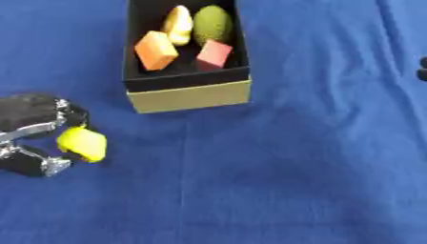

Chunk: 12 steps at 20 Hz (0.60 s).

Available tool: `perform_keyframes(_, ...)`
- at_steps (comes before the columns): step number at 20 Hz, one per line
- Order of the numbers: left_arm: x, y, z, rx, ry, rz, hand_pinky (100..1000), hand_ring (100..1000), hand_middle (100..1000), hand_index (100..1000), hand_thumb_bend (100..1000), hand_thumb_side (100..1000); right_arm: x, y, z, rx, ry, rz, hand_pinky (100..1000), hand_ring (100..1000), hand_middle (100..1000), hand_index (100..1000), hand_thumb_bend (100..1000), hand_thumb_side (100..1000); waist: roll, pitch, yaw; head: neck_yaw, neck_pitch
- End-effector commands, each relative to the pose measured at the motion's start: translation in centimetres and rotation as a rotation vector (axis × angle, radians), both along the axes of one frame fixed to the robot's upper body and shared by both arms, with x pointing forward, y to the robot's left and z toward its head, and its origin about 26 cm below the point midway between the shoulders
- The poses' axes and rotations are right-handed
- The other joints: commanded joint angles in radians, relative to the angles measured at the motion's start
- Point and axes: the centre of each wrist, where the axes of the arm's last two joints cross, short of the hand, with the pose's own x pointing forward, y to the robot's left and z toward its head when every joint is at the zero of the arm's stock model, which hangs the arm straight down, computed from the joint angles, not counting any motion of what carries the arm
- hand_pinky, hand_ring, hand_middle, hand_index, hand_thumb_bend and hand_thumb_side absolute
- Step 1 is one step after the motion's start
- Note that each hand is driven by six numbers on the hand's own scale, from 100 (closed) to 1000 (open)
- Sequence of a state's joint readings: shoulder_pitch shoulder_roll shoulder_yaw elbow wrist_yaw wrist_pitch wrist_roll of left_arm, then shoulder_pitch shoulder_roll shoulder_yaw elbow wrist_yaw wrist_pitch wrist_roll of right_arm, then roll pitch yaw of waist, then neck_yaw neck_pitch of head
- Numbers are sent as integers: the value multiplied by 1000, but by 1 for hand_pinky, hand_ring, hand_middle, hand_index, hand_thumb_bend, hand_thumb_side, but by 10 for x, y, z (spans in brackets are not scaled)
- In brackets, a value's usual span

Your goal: Pick up objects on the table and place them in the box.

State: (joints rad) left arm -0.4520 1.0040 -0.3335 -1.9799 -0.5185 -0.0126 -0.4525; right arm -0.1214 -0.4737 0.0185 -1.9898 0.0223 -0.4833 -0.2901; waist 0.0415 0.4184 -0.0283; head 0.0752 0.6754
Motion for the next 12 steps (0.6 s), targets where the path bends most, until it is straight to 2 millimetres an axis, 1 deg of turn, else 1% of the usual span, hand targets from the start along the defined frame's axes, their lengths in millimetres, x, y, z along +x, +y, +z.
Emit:
perform_keyframes(1,-4,4,40,-65,-142,-13,785,668,579,734,100,100,-2,-6,7,-42,-23,-1,778,790,736,823,100,538,4,-28,-4,-3,-13)
perform_keyframes(3,-4,1,60,-148,-180,-13,785,660,574,734,100,100,-1,-6,8,-53,-30,6,778,790,736,823,100,538,10,-30,-11,1,-15)
perform_keyframes(5,-3,-4,81,-242,-209,-16,791,652,567,734,100,125,-1,-7,11,-62,-41,14,779,791,737,823,100,538,17,-29,-23,10,-21)
perform_keyframes(6,1,-7,91,-294,-222,-22,790,646,563,735,100,144,0,-6,13,-66,-49,23,779,791,737,823,100,538,22,-27,-32,17,-26)
perform_keyframes(9,20,-11,113,-392,-246,-27,791,645,563,737,100,142,2,-5,18,-82,-66,50,780,791,737,823,100,537,36,-18,-58,39,-44)
perform_keyframes(12,43,-11,123,-413,-264,-24,800,654,572,743,100,118,4,-3,22,-95,-78,65,779,791,737,823,100,537,50,-5,-83,64,-61)
